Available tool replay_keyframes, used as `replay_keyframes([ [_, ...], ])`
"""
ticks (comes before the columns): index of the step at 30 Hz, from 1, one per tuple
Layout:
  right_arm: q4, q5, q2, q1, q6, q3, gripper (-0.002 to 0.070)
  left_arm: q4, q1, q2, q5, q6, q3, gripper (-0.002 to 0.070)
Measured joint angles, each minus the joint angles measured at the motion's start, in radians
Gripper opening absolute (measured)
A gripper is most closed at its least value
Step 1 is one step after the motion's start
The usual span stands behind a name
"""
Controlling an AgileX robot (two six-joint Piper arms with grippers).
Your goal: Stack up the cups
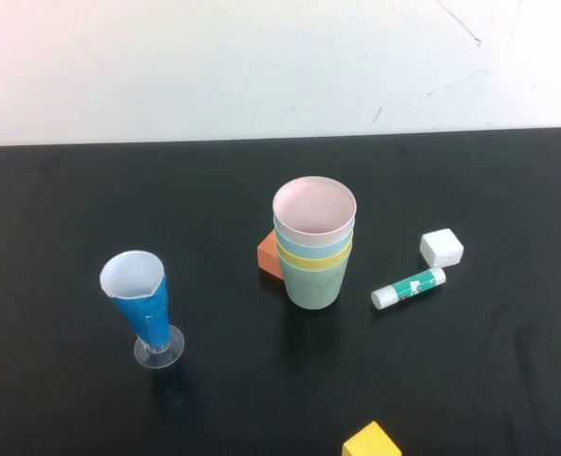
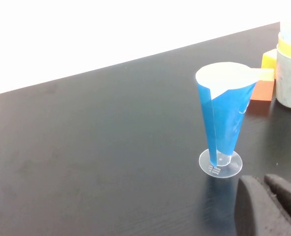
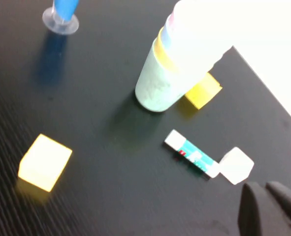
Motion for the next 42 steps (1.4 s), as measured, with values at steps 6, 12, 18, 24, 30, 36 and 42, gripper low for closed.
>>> replay_keyframes([
  [6, -0.096, -0.091, -0.125, -0.003, 0.204, 0.154, -0.0001, 0.001, 0.000, 0.000, 0.000, 0.000, 0.000, 0.0001],
  [12, -0.323, -0.097, -0.341, -0.151, 0.464, 0.318, -0.0001, 0.002, 0.000, 0.000, 0.000, 0.000, 0.000, 0.0000],
  [18, -0.343, -0.134, -0.539, -0.411, 0.493, 0.409, -0.0001, 0.002, 0.000, 0.000, 0.000, 0.000, 0.000, 0.0000],
  [24, -0.246, -0.143, -0.667, -0.630, 0.492, 0.486, -0.0001, 0.002, 0.000, 0.000, 0.000, 0.000, 0.000, 0.0000],
  [30, -0.224, -0.162, -0.685, -0.681, 0.486, 0.548, -0.0002, 0.002, 0.000, 0.000, 0.000, 0.000, 0.000, 0.0000],
  [36, -0.075, -0.205, -0.685, -0.684, 0.374, 0.690, -0.0002, 0.002, 0.000, 0.000, 0.000, 0.000, 0.000, 0.0000],
  [42, -0.085, -0.183, -0.685, -0.684, 0.393, 0.698, -0.0002, 0.002, 0.000, 0.000, 0.000, 0.000, 0.000, 0.0000],
])
